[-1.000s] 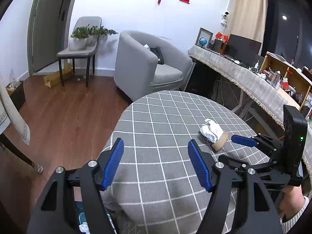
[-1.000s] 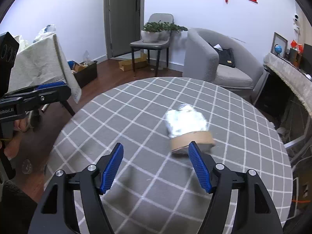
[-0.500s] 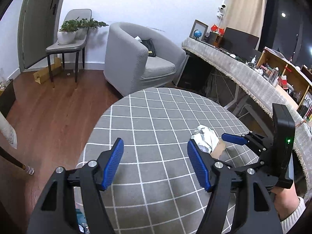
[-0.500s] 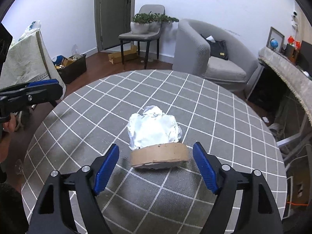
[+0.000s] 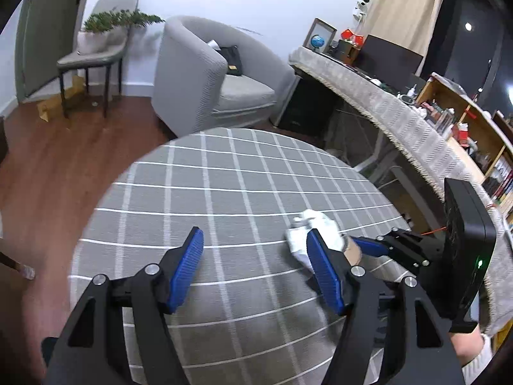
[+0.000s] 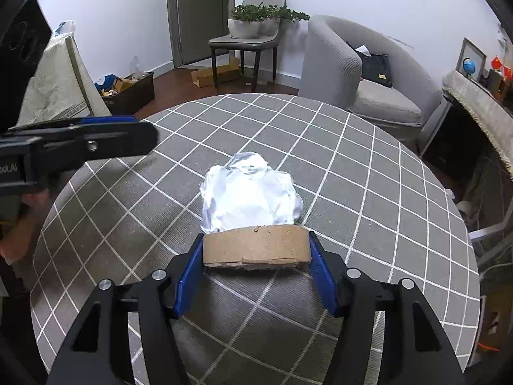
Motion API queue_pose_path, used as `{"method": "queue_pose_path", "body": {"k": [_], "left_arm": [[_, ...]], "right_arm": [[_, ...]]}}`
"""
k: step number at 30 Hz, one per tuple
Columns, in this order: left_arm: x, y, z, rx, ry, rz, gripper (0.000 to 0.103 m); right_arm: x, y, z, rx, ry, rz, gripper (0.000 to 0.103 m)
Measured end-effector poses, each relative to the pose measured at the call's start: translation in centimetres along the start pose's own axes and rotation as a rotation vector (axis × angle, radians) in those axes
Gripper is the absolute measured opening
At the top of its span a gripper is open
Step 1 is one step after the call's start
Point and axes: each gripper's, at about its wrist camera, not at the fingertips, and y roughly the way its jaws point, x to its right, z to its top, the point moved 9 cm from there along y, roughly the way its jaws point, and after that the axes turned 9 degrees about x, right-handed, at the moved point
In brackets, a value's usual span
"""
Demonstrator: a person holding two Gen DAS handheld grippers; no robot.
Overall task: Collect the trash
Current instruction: 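Grasp the tape roll with the right gripper while the left gripper grasps the foil ball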
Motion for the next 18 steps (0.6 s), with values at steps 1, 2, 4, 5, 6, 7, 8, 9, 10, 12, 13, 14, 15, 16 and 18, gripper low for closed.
{"method": "queue_pose_path", "body": {"k": [1,2,4,5,6,7,8,9,10,12,13,14,15,16,18], "left_arm": [[0.4,0.3,-0.1,-0.004,-0.005,-0.012,0.068],[0.8,0.6,-0.2,-0.009,-0.008,-0.024,0.068],[1.5,1.0,-0.3,-0.016,-0.012,-0.039,0.066],[1.7,1.3,-0.4,-0.022,-0.021,-0.051,0.065],[2.0,1.6,-0.5,-0.029,-0.035,-0.064,0.064],[2.2,1.9,-0.6,-0.037,-0.047,-0.072,0.064],[2.3,2.0,-0.6,-0.04,-0.053,-0.074,0.064],[2.4,2.2,-0.6,-0.043,-0.061,-0.074,0.064],[2.5,2.4,-0.7,-0.047,-0.066,-0.073,0.064],[2.7,2.7,-0.7,-0.052,-0.072,-0.068,0.064],[2.9,2.9,-0.7,-0.053,-0.072,-0.068,0.064],[3.2,3.0,-0.7,-0.054,-0.068,-0.07,0.064],[3.5,3.1,-0.7,-0.054,-0.064,-0.069,0.064],[3.8,3.2,-0.7,-0.054,-0.061,-0.068,0.064],[4.3,3.5,-0.7,-0.057,-0.055,-0.069,0.064]], "right_arm": [[0.1,-0.1,0.0,-0.001,0.0,0.002,0.062],[0.1,-0.2,-0.1,-0.002,-0.001,0.008,0.062],[0.4,-0.5,-0.2,-0.002,-0.005,0.016,0.062],[0.4,-0.6,-0.2,-0.001,-0.006,0.016,0.062],[0.6,-0.8,-0.3,-0.001,-0.007,0.017,0.062],[0.7,-0.9,-0.4,-0.001,-0.007,0.016,0.062],[0.9,-1.1,-0.5,0.0,-0.005,0.014,0.062],[1.2,-1.3,-0.6,0.001,-0.002,0.012,0.062],[1.4,-1.4,-0.6,0.002,0.001,0.01,0.062],[2.0,-1.8,-0.8,0.005,0.01,0.006,0.062],[2.2,-1.9,-0.9,0.007,0.014,0.006,0.062],[2.4,-2.1,-1.0,0.009,0.018,0.007,0.062],[2.5,-2.2,-1.0,0.011,0.019,0.006,0.062],[2.7,-2.3,-1.1,0.012,0.02,0.005,0.062],[3.0,-2.5,-1.3,0.014,0.023,0.005,0.062]]}}
